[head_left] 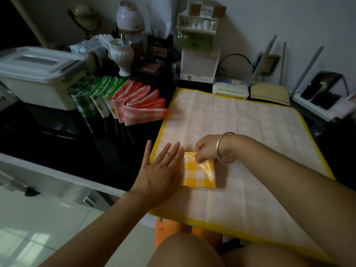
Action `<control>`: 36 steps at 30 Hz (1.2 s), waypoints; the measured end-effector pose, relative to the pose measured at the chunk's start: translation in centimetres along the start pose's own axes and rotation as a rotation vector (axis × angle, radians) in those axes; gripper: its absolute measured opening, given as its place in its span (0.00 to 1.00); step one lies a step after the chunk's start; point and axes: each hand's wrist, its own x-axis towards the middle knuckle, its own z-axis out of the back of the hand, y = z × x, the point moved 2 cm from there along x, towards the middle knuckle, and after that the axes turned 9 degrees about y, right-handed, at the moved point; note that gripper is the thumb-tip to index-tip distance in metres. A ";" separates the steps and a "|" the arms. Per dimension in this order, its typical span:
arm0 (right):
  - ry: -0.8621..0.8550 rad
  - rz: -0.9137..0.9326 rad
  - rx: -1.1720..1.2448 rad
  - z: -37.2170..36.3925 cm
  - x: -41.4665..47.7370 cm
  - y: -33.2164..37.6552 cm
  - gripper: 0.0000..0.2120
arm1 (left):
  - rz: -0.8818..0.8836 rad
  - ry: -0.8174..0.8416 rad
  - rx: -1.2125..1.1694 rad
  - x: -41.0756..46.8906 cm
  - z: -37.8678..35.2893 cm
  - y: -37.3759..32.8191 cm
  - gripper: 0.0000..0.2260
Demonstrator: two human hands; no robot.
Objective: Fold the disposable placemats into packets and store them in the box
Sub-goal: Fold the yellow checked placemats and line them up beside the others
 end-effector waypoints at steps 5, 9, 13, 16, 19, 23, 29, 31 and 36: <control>-0.093 0.130 0.683 1.1 -0.3 0.1 0.04 | 0.168 -0.221 -0.483 1.2 3.1 4.6 0.31; -0.230 0.159 0.975 1.6 0.5 1.9 0.06 | 0.310 -0.385 -0.293 2.8 4.8 10.1 0.23; -0.404 0.126 1.091 2.3 2.9 3.7 0.08 | 0.191 -0.267 -0.061 5.1 5.5 12.9 0.21; -0.491 0.128 1.104 3.6 4.4 5.1 0.09 | 0.177 -0.207 -0.021 6.2 5.7 14.0 0.22; -0.527 0.192 1.100 4.5 5.1 6.4 0.09 | 0.242 -0.202 -0.043 6.9 5.6 15.0 0.24; -0.740 0.149 0.826 5.2 6.0 7.2 0.10 | 0.301 -0.252 -0.066 7.5 5.4 16.0 0.23; -0.827 -0.073 0.626 4.3 7.5 9.1 0.16 | 0.312 -0.331 -0.053 8.4 4.9 16.2 0.16; -0.846 -0.089 0.654 4.4 8.2 10.4 0.17 | 0.309 -0.364 -0.062 8.4 4.8 16.1 0.15; -0.783 0.077 0.733 4.7 10.1 13.8 0.20 | 0.262 -0.385 -0.086 8.3 4.9 16.4 0.21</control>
